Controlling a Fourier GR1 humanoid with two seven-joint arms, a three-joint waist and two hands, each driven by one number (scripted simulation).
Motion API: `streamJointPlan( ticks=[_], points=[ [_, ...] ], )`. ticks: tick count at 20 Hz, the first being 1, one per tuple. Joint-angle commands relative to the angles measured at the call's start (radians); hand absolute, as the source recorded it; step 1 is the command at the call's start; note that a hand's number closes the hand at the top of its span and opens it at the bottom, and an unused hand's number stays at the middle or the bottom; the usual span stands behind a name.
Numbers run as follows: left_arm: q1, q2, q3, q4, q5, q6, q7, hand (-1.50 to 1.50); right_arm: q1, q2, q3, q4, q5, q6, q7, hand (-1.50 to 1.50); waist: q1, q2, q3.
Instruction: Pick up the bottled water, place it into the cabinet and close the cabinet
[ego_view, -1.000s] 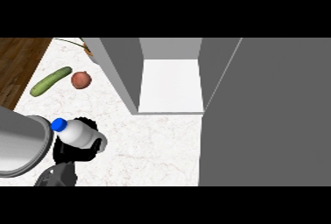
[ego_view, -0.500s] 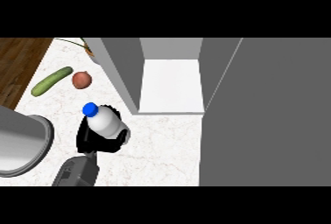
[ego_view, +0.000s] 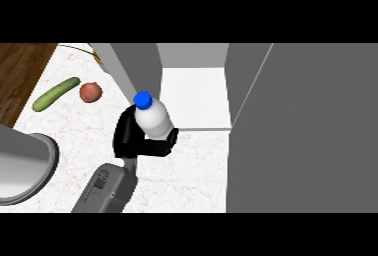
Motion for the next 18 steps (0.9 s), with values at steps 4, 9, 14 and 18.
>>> streamJointPlan(
  ticks=[4,9,14,18],
  points=[
    [-0.157,-0.003,-0.118,0.118,0.012,0.268,0.015,1.5,0.073,0.008,-0.029,-0.192,-0.117,-0.022,0.062,-1.5,-0.022,0.004,-0.001],
    [-0.305,-0.003,-0.089,0.209,-0.034,0.324,0.133,1.5,0.022,-0.016,-0.051,-0.109,-0.148,0.0,0.035,-1.5,-0.012,0.004,0.001],
    [-0.351,-0.003,-0.124,0.357,0.03,0.37,0.063,1.5,0.004,-0.055,-0.047,-0.13,-0.21,-0.037,0.082,-1.5,-0.024,0.012,-0.001],
    [-0.43,-0.003,-0.048,0.454,0.041,0.311,0.068,1.5,0.093,0.026,-0.019,-0.162,-0.135,0.016,0.027,-1.5,-0.029,0.007,-0.001]
  ],
)
